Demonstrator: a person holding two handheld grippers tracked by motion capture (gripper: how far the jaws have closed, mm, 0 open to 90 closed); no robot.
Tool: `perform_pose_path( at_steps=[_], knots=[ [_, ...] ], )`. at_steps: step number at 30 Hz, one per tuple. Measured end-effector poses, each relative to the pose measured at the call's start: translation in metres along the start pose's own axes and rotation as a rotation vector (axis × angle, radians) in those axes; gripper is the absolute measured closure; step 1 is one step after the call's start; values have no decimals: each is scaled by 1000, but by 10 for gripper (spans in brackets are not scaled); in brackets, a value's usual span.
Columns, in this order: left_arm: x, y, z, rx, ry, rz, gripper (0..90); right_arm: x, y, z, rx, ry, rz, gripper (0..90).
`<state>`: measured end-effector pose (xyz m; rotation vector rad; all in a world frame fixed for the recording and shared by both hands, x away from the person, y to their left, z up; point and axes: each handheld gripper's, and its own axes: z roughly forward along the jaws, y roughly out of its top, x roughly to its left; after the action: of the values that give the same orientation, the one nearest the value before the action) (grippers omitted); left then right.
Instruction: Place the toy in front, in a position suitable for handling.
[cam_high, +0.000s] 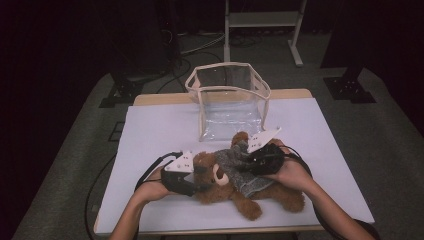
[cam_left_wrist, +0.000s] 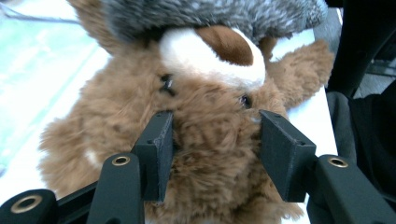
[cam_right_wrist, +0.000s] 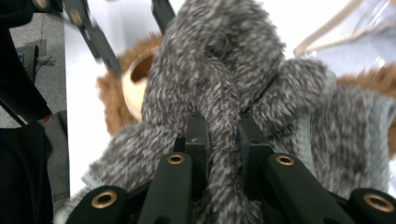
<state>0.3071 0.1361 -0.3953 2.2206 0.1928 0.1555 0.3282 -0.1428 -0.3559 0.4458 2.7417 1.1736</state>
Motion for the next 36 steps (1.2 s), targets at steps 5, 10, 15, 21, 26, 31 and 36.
perform_pose_path(
  at_steps=[5, 10, 15, 21, 26, 31, 36],
  knots=[
    [-1, 1, 3, -8, -11, -3, 476, 4, 16, 0, -49, 12, -14, 771],
    [-3, 2, 5, -11, -16, 6, 476, 2, 12, 7, 2, 20, -12, 769],
    [-2, 5, 0, -4, -1, 25, 463, -1, 2, 4, 30, 2, -14, 772],
    [2, 2, -12, 5, 58, 14, 359, -3, -8, 4, 31, 16, 6, 775],
    [4, -6, -6, 19, 49, -17, 343, 0, -11, 1, 37, 33, -1, 776],
    [3, -4, 5, -7, 21, -23, 405, 3, -4, -6, 33, 16, -19, 777],
    [0, 6, 23, -18, -12, -7, 416, 2, 7, -14, -24, 26, -18, 775]
  ],
)
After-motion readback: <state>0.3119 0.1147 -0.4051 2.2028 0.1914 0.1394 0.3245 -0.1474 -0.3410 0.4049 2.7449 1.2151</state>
